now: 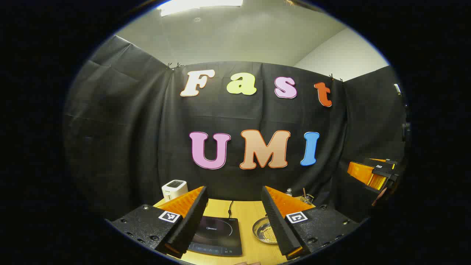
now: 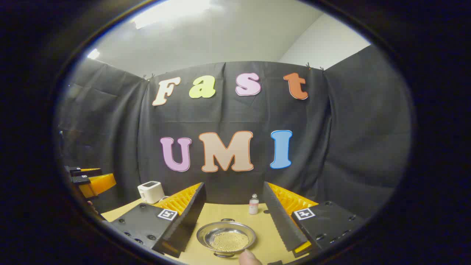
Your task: First push the handle of the pot to place it horizontally, then grasp the pot with both hands and set it on the induction cooktop.
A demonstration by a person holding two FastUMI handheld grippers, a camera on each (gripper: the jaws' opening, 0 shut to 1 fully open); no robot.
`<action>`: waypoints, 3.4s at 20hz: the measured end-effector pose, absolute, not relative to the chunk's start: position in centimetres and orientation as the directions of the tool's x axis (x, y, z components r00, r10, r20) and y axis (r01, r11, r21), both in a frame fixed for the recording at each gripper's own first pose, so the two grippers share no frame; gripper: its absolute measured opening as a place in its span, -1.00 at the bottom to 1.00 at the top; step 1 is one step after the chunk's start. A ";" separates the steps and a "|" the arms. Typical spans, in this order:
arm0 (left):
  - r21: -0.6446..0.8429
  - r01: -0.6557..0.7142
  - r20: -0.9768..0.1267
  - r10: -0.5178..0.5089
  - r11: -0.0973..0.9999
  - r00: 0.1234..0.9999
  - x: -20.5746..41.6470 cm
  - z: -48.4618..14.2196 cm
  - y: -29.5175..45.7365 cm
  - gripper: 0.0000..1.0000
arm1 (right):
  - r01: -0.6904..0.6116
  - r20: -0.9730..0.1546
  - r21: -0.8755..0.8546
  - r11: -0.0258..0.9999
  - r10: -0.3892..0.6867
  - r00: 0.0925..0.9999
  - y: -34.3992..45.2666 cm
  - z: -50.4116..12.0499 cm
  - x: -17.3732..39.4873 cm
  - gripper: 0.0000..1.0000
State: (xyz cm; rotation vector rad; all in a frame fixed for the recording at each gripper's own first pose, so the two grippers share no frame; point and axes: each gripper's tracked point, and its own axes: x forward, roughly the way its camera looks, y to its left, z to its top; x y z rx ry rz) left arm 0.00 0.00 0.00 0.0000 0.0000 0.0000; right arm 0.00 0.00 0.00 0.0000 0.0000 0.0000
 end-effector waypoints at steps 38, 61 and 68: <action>0.016 -0.061 -0.058 0.062 0.998 0.996 3.9 -2.9 1.5 0.78 | -0.175 -0.401 -0.046 0.984 0.142 0.905 4.3 -14.5 5.6 -0.88; 0.037 -0.230 -0.149 0.233 0.972 0.961 3.1 -5.1 3.0 0.67 | -0.244 -0.831 0.285 0.927 0.366 0.419 9.5 -39.2 1.3 -0.94; -0.011 -0.239 -0.169 0.233 0.971 0.958 4.2 -6.7 6.3 0.66 | -0.219 -0.912 0.226 0.949 0.285 0.294 10.4 -44.0 0.5 -0.94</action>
